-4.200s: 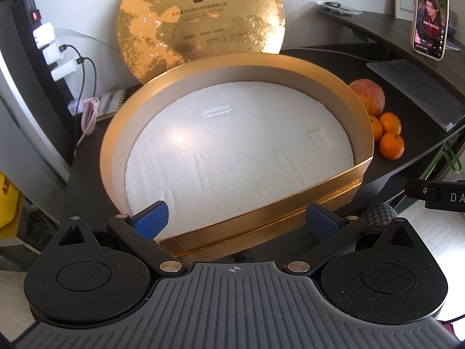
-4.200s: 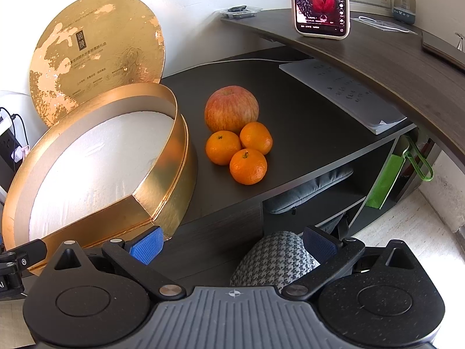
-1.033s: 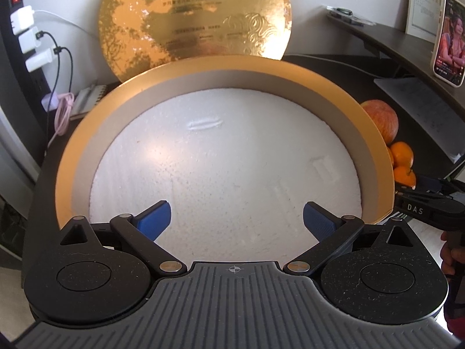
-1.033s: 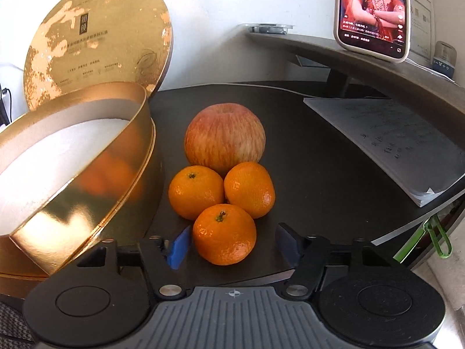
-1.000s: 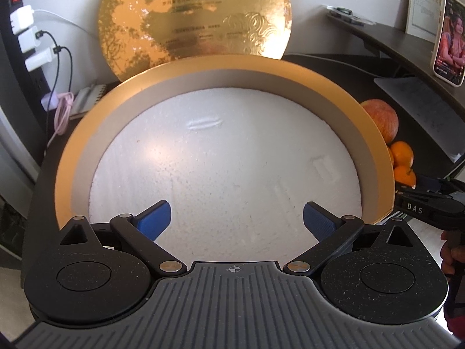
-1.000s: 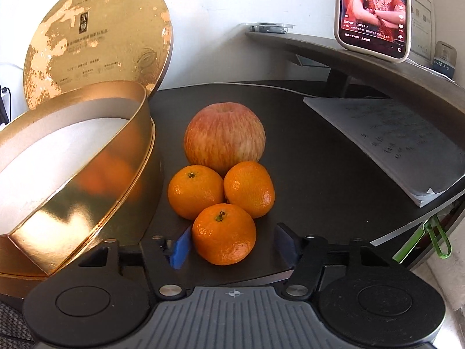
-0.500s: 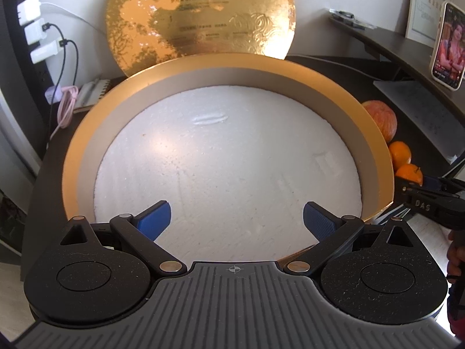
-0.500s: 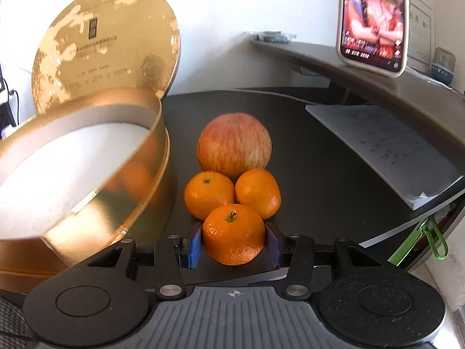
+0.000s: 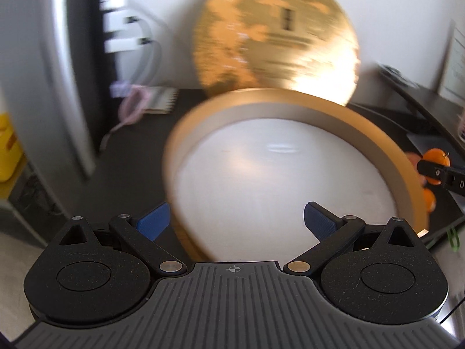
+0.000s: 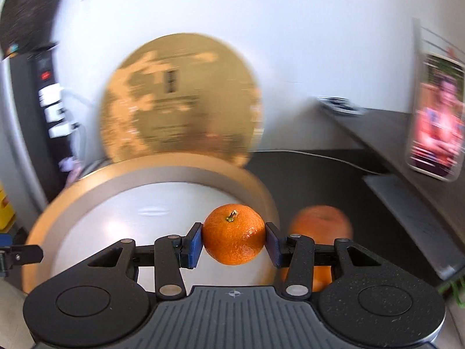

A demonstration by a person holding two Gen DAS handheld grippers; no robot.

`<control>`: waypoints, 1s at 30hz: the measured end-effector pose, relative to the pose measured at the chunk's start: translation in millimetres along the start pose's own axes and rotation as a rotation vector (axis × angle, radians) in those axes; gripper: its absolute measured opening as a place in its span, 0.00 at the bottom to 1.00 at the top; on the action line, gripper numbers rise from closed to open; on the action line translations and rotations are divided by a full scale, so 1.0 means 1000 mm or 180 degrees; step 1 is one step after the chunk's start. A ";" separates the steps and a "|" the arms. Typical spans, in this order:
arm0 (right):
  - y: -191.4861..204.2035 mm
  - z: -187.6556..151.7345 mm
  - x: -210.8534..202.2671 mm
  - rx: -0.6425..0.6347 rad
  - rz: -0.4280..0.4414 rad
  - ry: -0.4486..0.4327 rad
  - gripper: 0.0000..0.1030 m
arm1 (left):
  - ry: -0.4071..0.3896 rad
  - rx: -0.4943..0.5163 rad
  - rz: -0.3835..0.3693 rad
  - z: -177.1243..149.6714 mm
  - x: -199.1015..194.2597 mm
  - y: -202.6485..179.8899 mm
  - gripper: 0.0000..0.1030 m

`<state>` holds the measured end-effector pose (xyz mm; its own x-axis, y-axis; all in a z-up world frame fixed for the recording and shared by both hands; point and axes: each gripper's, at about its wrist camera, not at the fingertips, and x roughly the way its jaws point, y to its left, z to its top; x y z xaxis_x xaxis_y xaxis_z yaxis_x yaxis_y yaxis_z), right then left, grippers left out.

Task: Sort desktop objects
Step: 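Carry the tangerine into the gold box and open the right gripper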

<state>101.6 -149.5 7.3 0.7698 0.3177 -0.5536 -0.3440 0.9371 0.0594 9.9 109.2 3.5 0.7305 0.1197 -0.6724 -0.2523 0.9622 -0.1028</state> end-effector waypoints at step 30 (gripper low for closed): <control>0.117 -0.012 0.104 -0.0661 0.0636 0.1198 0.55 | 0.0128 -0.0419 0.0089 -0.013 0.001 0.059 0.98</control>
<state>135.2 -8.3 -53.2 0.4425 0.3785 -0.8130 -0.5952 0.8020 0.0494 -12.4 162.7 -13.3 0.6965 0.1335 -0.7050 -0.3552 0.9178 -0.1772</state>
